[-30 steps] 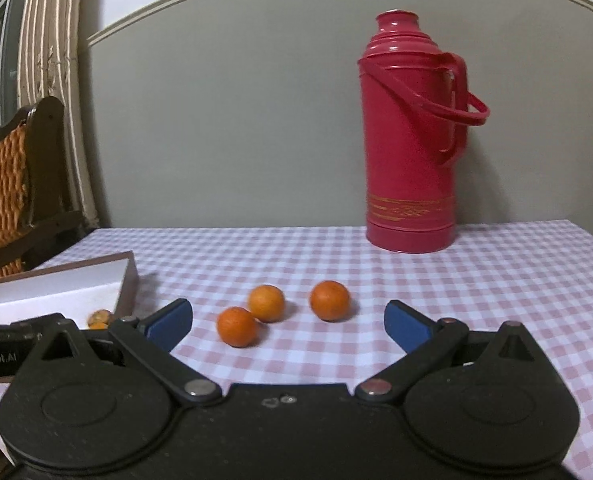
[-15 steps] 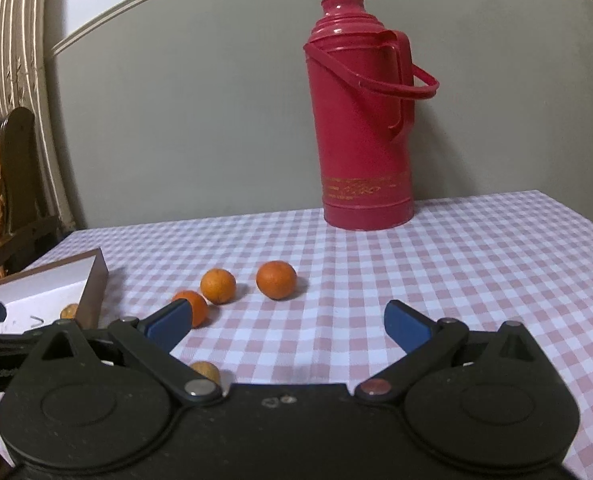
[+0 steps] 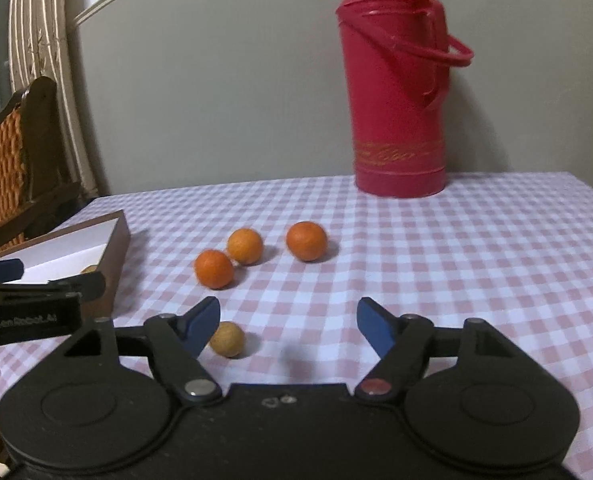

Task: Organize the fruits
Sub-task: 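Grasp the small tan fruit with the right tool while the left tool grasps an orange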

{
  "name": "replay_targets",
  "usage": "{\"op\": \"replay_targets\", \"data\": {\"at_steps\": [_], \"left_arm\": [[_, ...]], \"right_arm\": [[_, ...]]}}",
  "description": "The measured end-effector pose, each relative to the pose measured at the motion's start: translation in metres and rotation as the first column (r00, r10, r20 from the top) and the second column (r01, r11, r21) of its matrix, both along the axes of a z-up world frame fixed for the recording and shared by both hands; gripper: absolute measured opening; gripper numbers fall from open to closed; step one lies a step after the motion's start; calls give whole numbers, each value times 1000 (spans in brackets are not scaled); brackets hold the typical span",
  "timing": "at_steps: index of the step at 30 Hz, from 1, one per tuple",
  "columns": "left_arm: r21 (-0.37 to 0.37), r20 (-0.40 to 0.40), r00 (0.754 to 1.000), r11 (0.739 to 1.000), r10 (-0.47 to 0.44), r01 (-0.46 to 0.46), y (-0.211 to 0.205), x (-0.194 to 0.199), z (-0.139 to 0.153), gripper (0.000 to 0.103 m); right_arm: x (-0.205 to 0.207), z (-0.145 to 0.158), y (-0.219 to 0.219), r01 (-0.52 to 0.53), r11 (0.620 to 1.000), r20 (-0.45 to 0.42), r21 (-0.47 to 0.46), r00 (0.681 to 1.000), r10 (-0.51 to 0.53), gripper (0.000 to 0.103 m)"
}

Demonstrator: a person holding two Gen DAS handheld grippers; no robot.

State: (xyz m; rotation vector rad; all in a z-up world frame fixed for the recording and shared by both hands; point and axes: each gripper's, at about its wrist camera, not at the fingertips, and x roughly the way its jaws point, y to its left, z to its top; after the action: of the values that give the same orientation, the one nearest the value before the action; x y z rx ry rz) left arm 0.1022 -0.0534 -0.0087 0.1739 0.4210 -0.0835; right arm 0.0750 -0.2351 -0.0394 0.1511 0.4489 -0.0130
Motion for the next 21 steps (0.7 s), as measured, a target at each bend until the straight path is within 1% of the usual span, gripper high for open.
{"op": "replay_targets", "data": {"at_steps": [2, 7, 10, 14, 16, 18, 21], "left_arm": [[0, -2, 1000, 1000, -2, 2, 1, 1, 0, 103], [6, -1, 1000, 1000, 1, -1, 1, 1, -1, 103], [8, -3, 1000, 1000, 2, -2, 2, 1, -2, 103], [18, -5, 1000, 1000, 4, -4, 3, 3, -3, 103], [19, -4, 1000, 1000, 3, -3, 3, 3, -3, 103], [19, -5, 1000, 1000, 2, -2, 3, 4, -3, 103], [15, -8, 1000, 1000, -1, 1, 1, 5, -4, 103]], "right_arm": [[3, -2, 6, -20, 1000, -10, -2, 1000, 20, 63], [12, -6, 20, -64, 998, -40, -14, 997, 64, 44], [19, -9, 28, -78, 997, -60, -19, 995, 77, 37], [26, -12, 34, -90, 996, -86, -17, 992, 88, 33], [29, -13, 36, -92, 995, -95, -24, 991, 90, 25], [30, -16, 37, -93, 995, -110, -34, 990, 88, 23], [33, -18, 36, -90, 996, -125, -23, 988, 87, 19]]}}
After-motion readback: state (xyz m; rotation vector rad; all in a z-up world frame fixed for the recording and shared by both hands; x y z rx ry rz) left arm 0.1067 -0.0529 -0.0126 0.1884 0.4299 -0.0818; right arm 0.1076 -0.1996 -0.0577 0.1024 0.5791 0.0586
